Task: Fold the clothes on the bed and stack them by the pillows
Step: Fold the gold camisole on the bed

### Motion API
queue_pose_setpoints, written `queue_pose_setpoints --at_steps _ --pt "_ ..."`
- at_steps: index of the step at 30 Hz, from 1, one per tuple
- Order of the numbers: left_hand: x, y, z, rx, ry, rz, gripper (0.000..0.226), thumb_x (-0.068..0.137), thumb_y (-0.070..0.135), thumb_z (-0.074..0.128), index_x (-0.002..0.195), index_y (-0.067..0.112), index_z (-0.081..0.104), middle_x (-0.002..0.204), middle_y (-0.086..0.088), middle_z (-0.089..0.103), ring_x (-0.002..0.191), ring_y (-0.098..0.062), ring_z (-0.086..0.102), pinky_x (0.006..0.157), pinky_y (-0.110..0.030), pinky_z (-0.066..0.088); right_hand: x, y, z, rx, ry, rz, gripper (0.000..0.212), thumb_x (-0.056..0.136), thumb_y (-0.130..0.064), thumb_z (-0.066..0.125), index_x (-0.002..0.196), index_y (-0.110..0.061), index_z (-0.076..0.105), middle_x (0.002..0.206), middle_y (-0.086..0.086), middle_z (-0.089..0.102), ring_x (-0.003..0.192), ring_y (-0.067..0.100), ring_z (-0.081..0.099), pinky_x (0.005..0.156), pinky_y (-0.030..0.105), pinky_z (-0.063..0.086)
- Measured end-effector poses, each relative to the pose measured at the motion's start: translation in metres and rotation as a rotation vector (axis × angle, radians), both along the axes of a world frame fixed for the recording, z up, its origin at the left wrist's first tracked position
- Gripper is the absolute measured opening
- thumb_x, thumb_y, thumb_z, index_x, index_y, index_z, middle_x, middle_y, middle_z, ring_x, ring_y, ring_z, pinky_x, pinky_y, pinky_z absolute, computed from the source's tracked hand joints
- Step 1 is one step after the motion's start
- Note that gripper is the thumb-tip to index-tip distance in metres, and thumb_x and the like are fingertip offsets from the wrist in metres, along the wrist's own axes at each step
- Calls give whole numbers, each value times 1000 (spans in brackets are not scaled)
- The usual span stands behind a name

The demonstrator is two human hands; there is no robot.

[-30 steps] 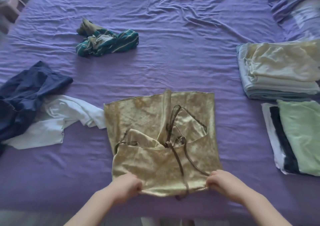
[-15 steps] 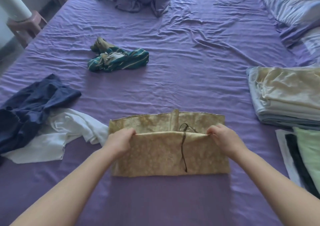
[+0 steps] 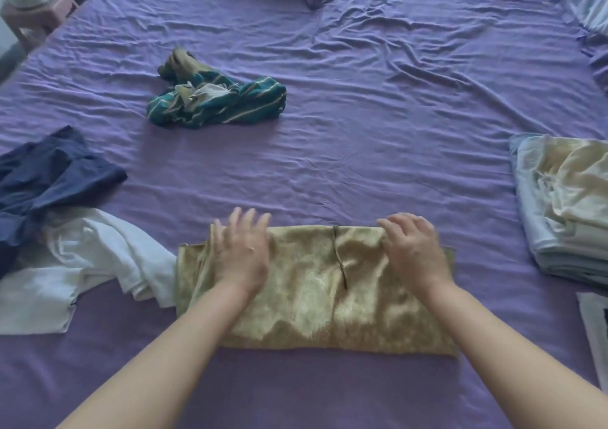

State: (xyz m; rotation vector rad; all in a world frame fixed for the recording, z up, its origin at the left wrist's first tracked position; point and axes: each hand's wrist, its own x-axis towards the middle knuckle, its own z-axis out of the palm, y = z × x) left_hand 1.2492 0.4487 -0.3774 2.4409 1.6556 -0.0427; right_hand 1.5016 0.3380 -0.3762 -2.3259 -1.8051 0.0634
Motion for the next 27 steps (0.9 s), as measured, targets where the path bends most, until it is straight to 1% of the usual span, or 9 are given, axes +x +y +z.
queue_pose_setpoints --at_steps 3,6,10,12,14,16,20,24,27 --pt "33 -52 -12 -101 -84 -198 51 99 48 21 149 38 18 159 7 4 146 -20 -12 113 -47 -18 -27 -20 -13 -51 36 91 47 77 -29 74 121 -16 63 130 15 57 124 38 49 102 60 33" --pt "51 -85 -27 -135 -43 -259 58 92 58 11 146 41 22 158 6 7 146 -27 -6 113 -53 -14 -43 -37 -29 -167 46 123 55 88 -56 39 135 -28 49 148 10 37 138 32 29 110 57 19" --pt "26 -75 -60 -115 108 -234 63 85 67 -5 143 44 -11 156 10 -14 141 -21 -26 109 -53 -21 -26 -54 -49 -297 17 142 63 91 -64 13 142 -33 36 150 9 33 141 28 20 112 51 10" --pt "18 -67 -61 -110 160 -281 62 79 66 -14 137 45 -23 151 12 -25 134 -20 -35 109 -54 -20 -19 -55 -50 -306 -23 178 62 92 -61 13 140 -32 39 147 10 39 139 30 27 109 51 13" --pt "15 -68 -55 -145 164 -303 66 74 70 -20 133 44 -30 145 13 -34 131 -17 -40 110 -53 -20 -18 -58 -45 -309 7 176 62 91 -60 21 142 -29 37 149 10 35 140 30 25 109 52 12" --pt "11 -74 -46 -158 90 -302 71 77 74 -13 140 43 -20 149 12 -26 138 -17 -31 112 -52 -18 -22 -71 -42 -281 62 203 65 90 -63 27 145 -27 32 153 8 26 143 28 18 110 53 12" --pt "-30 -93 -34 -147 105 -373 70 90 68 10 146 31 29 156 -2 22 144 -24 5 109 -58 4 -16 -113 -44 -315 -12 369 71 87 -69 30 144 -27 33 151 8 32 144 26 12 107 53 20" --pt "-64 -77 -44 -154 154 -305 71 90 69 7 145 29 25 153 -6 29 142 -21 7 108 -57 9 10 -108 -47 -314 -91 371 74 83 -69 28 143 -26 34 148 4 35 146 18 -3 109 48 17" --pt "-59 -62 -48 -161 200 -301 76 81 76 -9 146 38 0 157 1 1 145 -18 -12 114 -57 -4 16 -96 -38 -353 -108 385 72 84 -67 25 140 -24 42 146 7 41 143 23 16 109 47 13"
